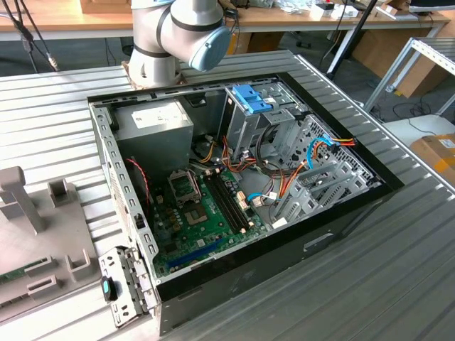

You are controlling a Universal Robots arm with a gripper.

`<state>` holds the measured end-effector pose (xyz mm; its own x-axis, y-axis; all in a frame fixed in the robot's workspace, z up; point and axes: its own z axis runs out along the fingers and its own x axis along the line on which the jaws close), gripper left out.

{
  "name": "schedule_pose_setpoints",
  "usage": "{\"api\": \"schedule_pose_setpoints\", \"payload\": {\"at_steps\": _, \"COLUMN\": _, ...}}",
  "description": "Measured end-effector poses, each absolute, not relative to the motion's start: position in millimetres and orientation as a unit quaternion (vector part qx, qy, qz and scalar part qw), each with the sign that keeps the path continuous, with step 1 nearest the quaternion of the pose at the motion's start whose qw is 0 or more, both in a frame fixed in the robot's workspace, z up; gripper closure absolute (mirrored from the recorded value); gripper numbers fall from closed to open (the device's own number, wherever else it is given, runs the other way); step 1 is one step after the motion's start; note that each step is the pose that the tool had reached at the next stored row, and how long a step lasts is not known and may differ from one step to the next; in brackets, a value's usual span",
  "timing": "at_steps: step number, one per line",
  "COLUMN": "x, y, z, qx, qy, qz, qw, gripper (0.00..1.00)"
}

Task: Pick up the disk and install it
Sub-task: 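Pick up the disk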

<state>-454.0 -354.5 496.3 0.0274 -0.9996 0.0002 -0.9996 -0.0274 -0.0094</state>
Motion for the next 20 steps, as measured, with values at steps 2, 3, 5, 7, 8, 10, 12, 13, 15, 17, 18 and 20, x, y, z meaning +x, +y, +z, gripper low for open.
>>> {"api": "schedule_pose_setpoints", "payload": {"at_steps": 2, "x": -454, "y": -354, "z": 508, "qx": -0.717, "qy": 0.697, "qz": -0.003, "qw": 0.003, "gripper": 0.64}}
{"api": "schedule_pose_setpoints", "payload": {"at_steps": 3, "x": -454, "y": -354, "z": 511, "qx": -0.717, "qy": 0.697, "qz": -0.003, "qw": 0.003, "gripper": 0.64}}
{"api": "schedule_pose_setpoints", "payload": {"at_steps": 5, "x": -454, "y": -354, "z": 516, "qx": -0.717, "qy": 0.697, "qz": -0.003, "qw": 0.003, "gripper": 0.64}}
{"api": "schedule_pose_setpoints", "payload": {"at_steps": 7, "x": -454, "y": -354, "z": 516, "qx": -0.717, "qy": 0.697, "qz": -0.003, "qw": 0.003, "gripper": 0.64}}
{"api": "schedule_pose_setpoints", "payload": {"at_steps": 8, "x": -454, "y": -354, "z": 516, "qx": -0.717, "qy": 0.697, "qz": -0.003, "qw": 0.003, "gripper": 0.64}}
{"api": "schedule_pose_setpoints", "payload": {"at_steps": 10, "x": -451, "y": -354, "z": 516, "qx": -0.717, "qy": 0.697, "qz": -0.003, "qw": 0.003, "gripper": 0.64}}
{"api": "schedule_pose_setpoints", "payload": {"at_steps": 12, "x": -447, "y": -354, "z": 516, "qx": -0.717, "qy": 0.697, "qz": -0.003, "qw": 0.003, "gripper": 0.64}}
{"api": "schedule_pose_setpoints", "payload": {"at_steps": 13, "x": -445, "y": -354, "z": 516, "qx": -0.717, "qy": 0.697, "qz": -0.003, "qw": 0.003, "gripper": 0.64}}
{"api": "schedule_pose_setpoints", "payload": {"at_steps": 15, "x": -438, "y": -354, "z": 516, "qx": -0.717, "qy": 0.697, "qz": -0.003, "qw": 0.003, "gripper": 0.64}}
{"api": "schedule_pose_setpoints", "payload": {"at_steps": 17, "x": -430, "y": -354, "z": 516, "qx": -0.717, "qy": 0.697, "qz": -0.003, "qw": 0.003, "gripper": 0.64}}
{"api": "schedule_pose_setpoints", "payload": {"at_steps": 18, "x": -427, "y": -354, "z": 516, "qx": -0.717, "qy": 0.697, "qz": -0.003, "qw": 0.003, "gripper": 0.64}}
{"api": "schedule_pose_setpoints", "payload": {"at_steps": 20, "x": -423, "y": -354, "z": 516, "qx": -0.717, "qy": 0.697, "qz": -0.003, "qw": 0.003, "gripper": 0.64}}
